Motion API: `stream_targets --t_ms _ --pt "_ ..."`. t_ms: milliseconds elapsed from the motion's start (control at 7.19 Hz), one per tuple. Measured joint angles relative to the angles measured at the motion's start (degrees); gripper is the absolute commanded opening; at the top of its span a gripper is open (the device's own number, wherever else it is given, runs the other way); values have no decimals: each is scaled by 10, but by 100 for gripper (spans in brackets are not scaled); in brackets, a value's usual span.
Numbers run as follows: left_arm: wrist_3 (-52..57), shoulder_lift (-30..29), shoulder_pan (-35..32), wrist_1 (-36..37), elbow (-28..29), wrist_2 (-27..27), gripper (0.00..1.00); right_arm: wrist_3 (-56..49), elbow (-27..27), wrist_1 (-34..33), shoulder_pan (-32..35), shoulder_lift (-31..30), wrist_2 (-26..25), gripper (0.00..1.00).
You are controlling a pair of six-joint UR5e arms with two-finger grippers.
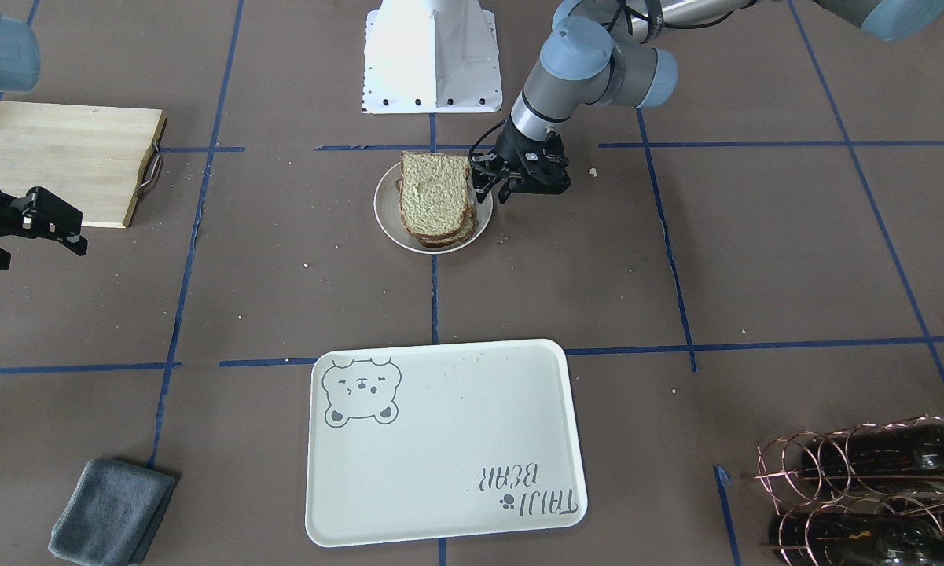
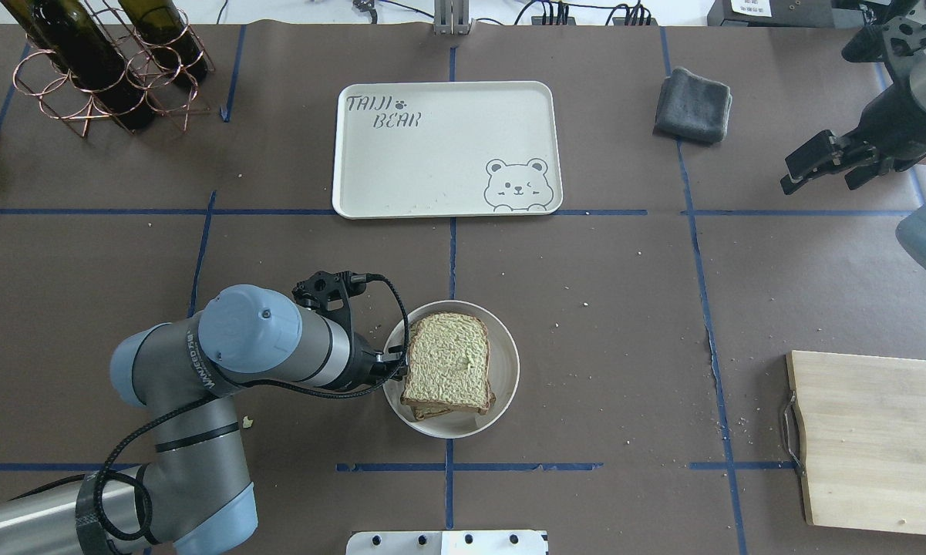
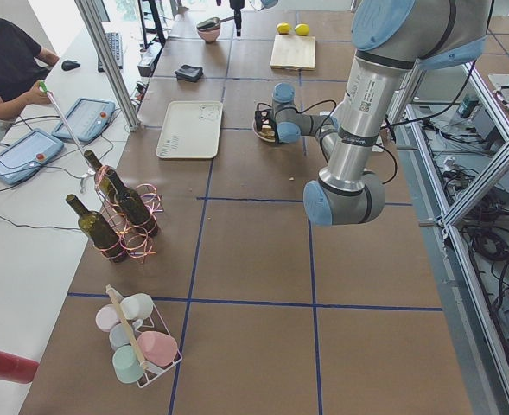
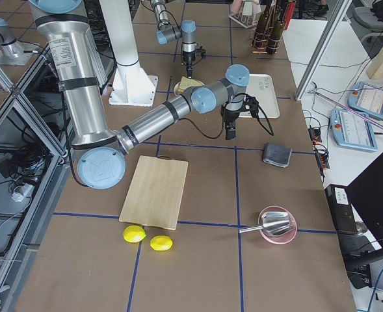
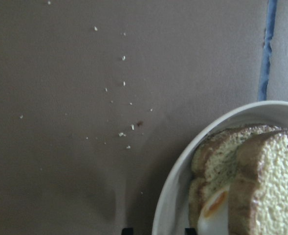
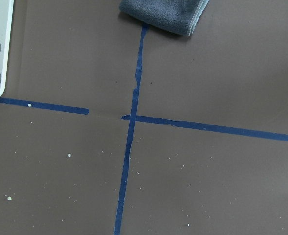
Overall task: Make sandwich and place on tray
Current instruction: 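Grip the rim of the white plate with the left gripper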
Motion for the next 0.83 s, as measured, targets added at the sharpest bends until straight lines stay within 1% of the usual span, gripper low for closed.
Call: stream_targets --t_ms 834 --pt "1 -7 3 -3 13 -2 22 0 1 0 6 0 12 100"
